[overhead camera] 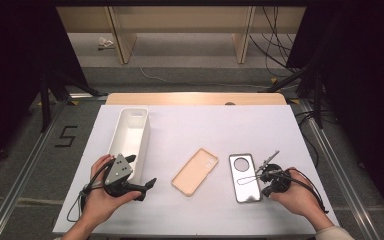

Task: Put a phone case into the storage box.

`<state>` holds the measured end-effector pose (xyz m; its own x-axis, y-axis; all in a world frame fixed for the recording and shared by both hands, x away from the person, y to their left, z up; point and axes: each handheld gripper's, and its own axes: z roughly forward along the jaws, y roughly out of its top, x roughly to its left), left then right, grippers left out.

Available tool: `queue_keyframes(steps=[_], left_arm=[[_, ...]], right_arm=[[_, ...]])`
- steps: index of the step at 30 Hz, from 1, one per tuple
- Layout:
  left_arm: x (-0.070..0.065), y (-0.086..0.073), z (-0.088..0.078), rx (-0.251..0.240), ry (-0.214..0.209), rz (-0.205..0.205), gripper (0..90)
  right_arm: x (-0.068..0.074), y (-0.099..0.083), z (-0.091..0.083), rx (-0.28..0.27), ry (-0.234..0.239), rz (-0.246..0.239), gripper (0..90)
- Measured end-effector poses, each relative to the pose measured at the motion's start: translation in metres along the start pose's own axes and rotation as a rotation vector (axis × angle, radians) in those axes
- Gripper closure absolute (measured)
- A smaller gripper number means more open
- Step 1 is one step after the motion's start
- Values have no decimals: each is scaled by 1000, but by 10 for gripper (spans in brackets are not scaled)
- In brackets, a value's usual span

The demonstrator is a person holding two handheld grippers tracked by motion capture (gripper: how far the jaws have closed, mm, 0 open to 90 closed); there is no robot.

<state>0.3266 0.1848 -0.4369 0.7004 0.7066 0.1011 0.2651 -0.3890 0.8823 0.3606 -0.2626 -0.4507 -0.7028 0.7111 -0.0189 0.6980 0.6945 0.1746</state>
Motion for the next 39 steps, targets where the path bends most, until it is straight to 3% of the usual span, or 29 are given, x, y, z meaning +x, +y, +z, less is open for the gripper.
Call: queue_keyframes(steps=[6, 9, 11, 12, 13, 14, 17, 18, 19, 20, 21, 23, 24, 30, 39], left_arm=[[0, 0, -1, -1, -1, -2, 26], [0, 0, 0, 0, -2, -2, 26], [0, 0, 0, -1, -4, -1, 26], [0, 0, 0, -1, -6, -2, 26], [0, 0, 0, -1, -6, -2, 26], [0, 0, 0, -1, -6, -2, 26], [0, 0, 0, -2, -8, -3, 26], [0, 0, 0, -1, -7, -3, 26], [0, 0, 0, -2, -9, -4, 26], [0, 0, 0, -2, -9, -4, 26], [0, 0, 0, -2, -9, -4, 26], [0, 0, 0, -3, -10, -6, 26], [0, 0, 0, -3, -11, -5, 26], [-1, 0, 0, -3, -13, -3, 26], [-1, 0, 0, -3, -14, -4, 26]], right_arm=[[1, 1, 0, -2, 8, -15, 900], [0, 0, -1, 2, 11, -39, 849], [0, 1, -11, -36, -64, -153, 715], [0, 1, -11, -36, -64, -153, 715], [3, 2, -19, -43, -95, -238, 635], [3, 2, -19, -43, -95, -238, 635], [7, 6, -28, -70, -101, -357, 456], [7, 6, -28, -70, -101, -357, 456], [12, 10, -25, -67, -84, -413, 409], [12, 10, -25, -67, -84, -413, 409], [19, 13, -20, -42, -69, -458, 350], [22, 15, -17, -36, -66, -483, 349], [28, 18, -13, -23, -49, -526, 331], [37, 27, -6, 1, -42, -572, 336], [40, 32, 0, 25, -47, -593, 348]])
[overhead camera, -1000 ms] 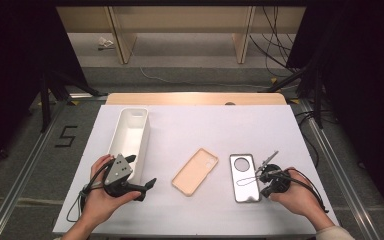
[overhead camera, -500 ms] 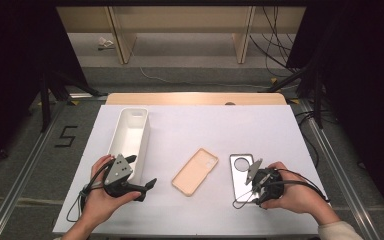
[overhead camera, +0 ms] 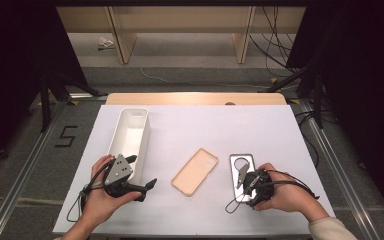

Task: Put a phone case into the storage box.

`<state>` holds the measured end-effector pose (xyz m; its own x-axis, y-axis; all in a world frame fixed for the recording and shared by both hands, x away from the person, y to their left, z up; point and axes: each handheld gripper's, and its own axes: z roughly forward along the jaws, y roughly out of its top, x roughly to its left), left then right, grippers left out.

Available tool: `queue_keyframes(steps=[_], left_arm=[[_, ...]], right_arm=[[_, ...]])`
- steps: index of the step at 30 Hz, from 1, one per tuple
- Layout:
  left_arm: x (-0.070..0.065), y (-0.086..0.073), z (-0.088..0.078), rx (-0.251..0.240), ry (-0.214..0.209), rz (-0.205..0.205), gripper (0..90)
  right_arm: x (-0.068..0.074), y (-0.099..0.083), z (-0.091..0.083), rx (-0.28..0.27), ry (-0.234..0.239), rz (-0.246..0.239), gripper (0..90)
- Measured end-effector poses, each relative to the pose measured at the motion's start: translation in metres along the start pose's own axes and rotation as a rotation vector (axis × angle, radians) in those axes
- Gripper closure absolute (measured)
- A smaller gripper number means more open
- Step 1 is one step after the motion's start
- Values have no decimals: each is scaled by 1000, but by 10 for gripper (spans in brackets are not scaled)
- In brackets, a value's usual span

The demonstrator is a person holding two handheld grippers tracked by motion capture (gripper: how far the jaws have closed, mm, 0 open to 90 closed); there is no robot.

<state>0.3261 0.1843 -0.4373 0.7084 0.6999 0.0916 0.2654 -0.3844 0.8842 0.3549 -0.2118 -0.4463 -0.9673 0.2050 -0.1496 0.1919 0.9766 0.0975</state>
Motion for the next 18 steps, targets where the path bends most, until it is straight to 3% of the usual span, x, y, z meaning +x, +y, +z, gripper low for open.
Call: queue_keyframes(steps=[18], left_arm=[[0, 0, 0, -4, -5, -5, 26]], right_arm=[[3, 9, 6, 34, 1, -44, 420]])
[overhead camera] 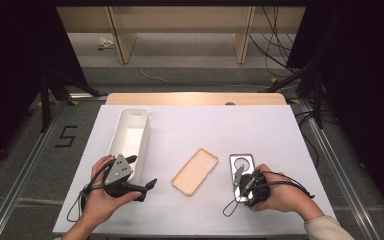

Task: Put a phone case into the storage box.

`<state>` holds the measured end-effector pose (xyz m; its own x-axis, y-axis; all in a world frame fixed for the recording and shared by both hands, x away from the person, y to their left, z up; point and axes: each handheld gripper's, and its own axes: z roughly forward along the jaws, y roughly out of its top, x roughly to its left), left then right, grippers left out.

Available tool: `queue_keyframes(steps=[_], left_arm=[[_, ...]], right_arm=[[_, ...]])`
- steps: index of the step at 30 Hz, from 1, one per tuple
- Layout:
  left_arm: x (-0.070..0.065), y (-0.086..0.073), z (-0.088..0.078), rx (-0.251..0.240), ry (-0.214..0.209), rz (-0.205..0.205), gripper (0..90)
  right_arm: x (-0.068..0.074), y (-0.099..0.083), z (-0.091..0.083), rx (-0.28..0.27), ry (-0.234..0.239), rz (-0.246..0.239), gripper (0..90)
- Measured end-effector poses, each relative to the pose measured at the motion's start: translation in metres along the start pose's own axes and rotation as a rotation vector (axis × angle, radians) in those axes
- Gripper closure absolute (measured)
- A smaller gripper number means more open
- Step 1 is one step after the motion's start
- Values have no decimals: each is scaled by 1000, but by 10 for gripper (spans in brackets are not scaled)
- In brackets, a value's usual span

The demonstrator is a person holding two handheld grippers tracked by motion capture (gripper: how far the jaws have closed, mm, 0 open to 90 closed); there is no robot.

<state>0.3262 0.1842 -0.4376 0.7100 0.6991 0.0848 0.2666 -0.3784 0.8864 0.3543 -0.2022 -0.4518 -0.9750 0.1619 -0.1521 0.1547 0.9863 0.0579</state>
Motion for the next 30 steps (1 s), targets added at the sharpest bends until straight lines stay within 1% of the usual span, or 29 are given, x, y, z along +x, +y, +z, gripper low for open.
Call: queue_keyframes(steps=[4, 5, 8, 9, 10, 11, 13, 14, 15, 16, 17, 18, 23, 24, 29, 30], left_arm=[[0, 0, 0, 1, -1, 1, 26], [0, 0, 0, 0, -1, 1, 26], [0, 0, 0, 1, -3, 1, 26], [-1, 0, 0, 1, -4, 2, 26], [-1, 0, 1, 2, -4, 3, 26], [-1, 0, 1, 2, -5, 3, 26], [-1, 0, 1, 2, -6, 3, 26], [-1, 0, 1, 2, -6, 4, 26], [-1, 0, 1, 2, -6, 4, 26], [-1, 0, 1, 2, -6, 4, 26], [-1, 0, 1, 2, -7, 4, 26], [-1, 0, 1, 4, -10, 5, 26], [-2, 0, 1, 6, -11, 8, 27], [-3, 0, 1, 6, -12, 9, 28], [-3, -1, 1, 5, -14, 8, 28], [-3, -1, 1, 5, -14, 8, 29]], right_arm=[[1, 2, 0, 1, 3, -15, 442], [1, 3, 0, 10, 3, -18, 449], [2, 4, 0, 15, 8, -28, 481], [3, 5, 1, 13, 11, -39, 500], [3, 5, 1, 13, 11, -39, 500], [4, 6, 0, 25, 17, -41, 529], [5, 6, 0, 27, 26, -52, 565], [4, 7, 0, 23, 28, -64, 583], [4, 7, 0, 23, 28, -64, 583], [5, 7, -1, 34, 28, -68, 600], [6, 7, 0, 31, 37, -76, 625], [6, 7, 0, 30, 33, -78, 636], [8, 7, 0, 31, 45, -76, 669], [7, 7, 0, 28, 44, -87, 675], [10, 9, -1, 43, 42, -91, 703], [10, 9, -1, 49, 40, -99, 708]])
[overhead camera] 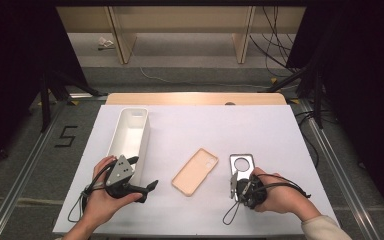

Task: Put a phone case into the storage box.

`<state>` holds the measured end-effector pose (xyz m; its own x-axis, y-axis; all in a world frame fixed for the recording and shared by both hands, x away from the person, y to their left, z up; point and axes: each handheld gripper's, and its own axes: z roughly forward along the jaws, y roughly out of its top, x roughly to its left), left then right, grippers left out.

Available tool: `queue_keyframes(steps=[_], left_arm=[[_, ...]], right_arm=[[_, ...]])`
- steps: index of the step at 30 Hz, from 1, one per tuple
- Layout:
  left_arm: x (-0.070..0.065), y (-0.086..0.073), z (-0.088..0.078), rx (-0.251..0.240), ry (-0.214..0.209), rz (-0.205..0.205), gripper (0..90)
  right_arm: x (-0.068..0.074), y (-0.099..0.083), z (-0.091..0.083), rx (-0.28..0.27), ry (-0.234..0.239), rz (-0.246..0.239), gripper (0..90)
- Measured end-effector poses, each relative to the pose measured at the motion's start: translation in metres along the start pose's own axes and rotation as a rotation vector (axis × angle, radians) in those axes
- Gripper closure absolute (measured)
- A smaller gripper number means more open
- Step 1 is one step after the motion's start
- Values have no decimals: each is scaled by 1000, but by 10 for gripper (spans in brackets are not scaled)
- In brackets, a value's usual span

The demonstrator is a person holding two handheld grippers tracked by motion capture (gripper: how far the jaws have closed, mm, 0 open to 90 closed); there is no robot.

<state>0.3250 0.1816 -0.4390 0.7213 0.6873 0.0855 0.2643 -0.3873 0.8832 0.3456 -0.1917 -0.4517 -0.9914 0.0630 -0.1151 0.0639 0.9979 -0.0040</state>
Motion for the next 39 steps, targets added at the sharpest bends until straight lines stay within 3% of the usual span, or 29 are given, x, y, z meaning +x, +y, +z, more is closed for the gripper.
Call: queue_keyframes(steps=[11, 21, 31, 39], left_arm=[[-1, 0, 0, 3, 0, 9, 33], [-1, 0, 0, 2, 0, 10, 34], [-1, 0, 0, 2, 0, 10, 37], [0, 0, 0, -1, 0, 7, 37]], right_arm=[[4, 2, 0, 12, 1, -7, 758], [4, 4, 0, 19, 2, -5, 859], [4, 4, -1, 27, 3, 6, 885], [3, 2, -1, 1, 7, -4, 891]])
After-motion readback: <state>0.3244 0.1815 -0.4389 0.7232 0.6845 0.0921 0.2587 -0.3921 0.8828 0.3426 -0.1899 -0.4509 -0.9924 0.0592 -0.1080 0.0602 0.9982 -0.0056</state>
